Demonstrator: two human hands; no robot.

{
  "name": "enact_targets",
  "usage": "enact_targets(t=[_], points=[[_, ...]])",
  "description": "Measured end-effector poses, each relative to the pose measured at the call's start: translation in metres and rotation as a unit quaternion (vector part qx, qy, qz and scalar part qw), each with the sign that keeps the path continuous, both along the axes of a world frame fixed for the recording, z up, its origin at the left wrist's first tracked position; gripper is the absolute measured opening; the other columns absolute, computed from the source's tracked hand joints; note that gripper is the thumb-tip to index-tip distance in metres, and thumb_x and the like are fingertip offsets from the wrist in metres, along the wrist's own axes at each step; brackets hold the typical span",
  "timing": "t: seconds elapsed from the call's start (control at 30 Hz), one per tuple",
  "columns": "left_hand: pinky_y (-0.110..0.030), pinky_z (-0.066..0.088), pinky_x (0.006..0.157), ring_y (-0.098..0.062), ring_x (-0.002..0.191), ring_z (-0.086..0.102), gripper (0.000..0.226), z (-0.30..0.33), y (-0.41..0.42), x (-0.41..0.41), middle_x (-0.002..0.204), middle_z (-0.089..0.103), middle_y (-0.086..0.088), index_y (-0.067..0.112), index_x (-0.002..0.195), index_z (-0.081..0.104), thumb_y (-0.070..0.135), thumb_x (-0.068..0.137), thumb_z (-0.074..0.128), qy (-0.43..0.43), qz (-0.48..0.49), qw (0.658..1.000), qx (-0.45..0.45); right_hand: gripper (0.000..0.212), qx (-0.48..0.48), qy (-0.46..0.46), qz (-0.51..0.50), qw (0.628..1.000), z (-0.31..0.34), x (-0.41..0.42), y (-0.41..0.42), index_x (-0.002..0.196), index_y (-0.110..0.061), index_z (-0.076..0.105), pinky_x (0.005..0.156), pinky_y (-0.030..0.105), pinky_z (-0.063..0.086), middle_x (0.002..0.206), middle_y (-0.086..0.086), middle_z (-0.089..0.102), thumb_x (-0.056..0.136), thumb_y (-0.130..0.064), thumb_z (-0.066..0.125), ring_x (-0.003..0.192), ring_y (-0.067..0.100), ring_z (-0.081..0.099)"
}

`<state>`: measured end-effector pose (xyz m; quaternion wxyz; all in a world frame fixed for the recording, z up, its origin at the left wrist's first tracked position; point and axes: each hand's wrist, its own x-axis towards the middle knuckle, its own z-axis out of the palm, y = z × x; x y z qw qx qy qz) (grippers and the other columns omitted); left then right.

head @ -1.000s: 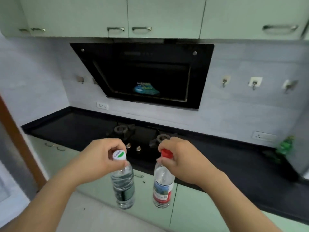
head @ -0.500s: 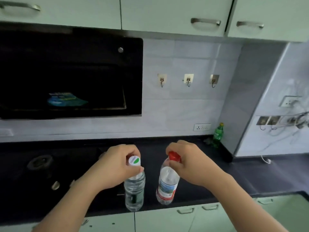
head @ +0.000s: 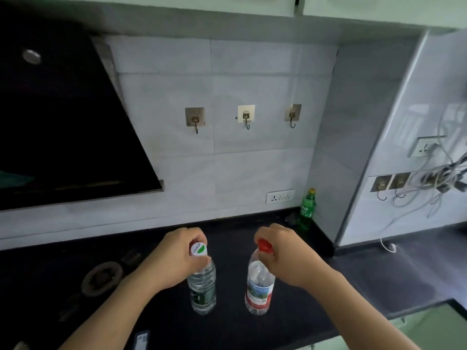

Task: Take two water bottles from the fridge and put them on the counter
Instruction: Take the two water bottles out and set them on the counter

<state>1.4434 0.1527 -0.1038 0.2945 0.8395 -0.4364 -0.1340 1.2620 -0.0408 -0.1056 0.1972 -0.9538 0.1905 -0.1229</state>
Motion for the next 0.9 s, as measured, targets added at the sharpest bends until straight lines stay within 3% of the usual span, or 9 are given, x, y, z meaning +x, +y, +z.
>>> enact_targets(t=[0.27, 0.6, 0.9], points=[[-0.024, 0.053, 0.062, -0.012, 0.074, 0.063, 0.014, -0.042, -0.078, 0.03, 0.089, 0.063, 0.004, 0.029, 0.077, 0.062, 0.026, 0.073, 0.075, 0.017, 0.061, 0.998, -0.002, 0.006, -0.002, 0.065, 0.036, 0.997, -0.041, 0.051, -0.098, 0.093, -0.022, 0.056, 0.065, 0.04, 0.058, 0.093, -0.001, 0.053, 0.09, -0.028, 0.056, 0.074, 0.021, 0.061], [-0.031, 0.057, 0.066, -0.014, 0.075, 0.063, 0.016, -0.095, -0.111, 0.071, 0.09, 0.058, 0.002, 0.029, 0.077, 0.06, 0.023, 0.074, 0.074, 0.027, 0.099, 0.994, 0.032, 0.004, 0.034, 0.112, 0.008, 0.993, -0.092, 0.106, -0.13, 0.089, -0.021, 0.054, 0.064, 0.041, 0.053, 0.093, 0.003, 0.051, 0.091, -0.024, 0.051, 0.074, 0.026, 0.061], [-0.019, 0.049, 0.064, -0.01, 0.079, 0.061, 0.021, -0.138, -0.112, 0.098, 0.094, 0.055, 0.004, 0.034, 0.081, 0.058, 0.022, 0.078, 0.075, 0.037, 0.092, 0.993, 0.059, 0.009, 0.037, 0.156, -0.014, 0.987, -0.118, 0.139, -0.131, 0.1, -0.021, 0.058, 0.058, 0.03, 0.049, 0.098, 0.002, 0.052, 0.094, -0.02, 0.051, 0.077, 0.024, 0.06]])
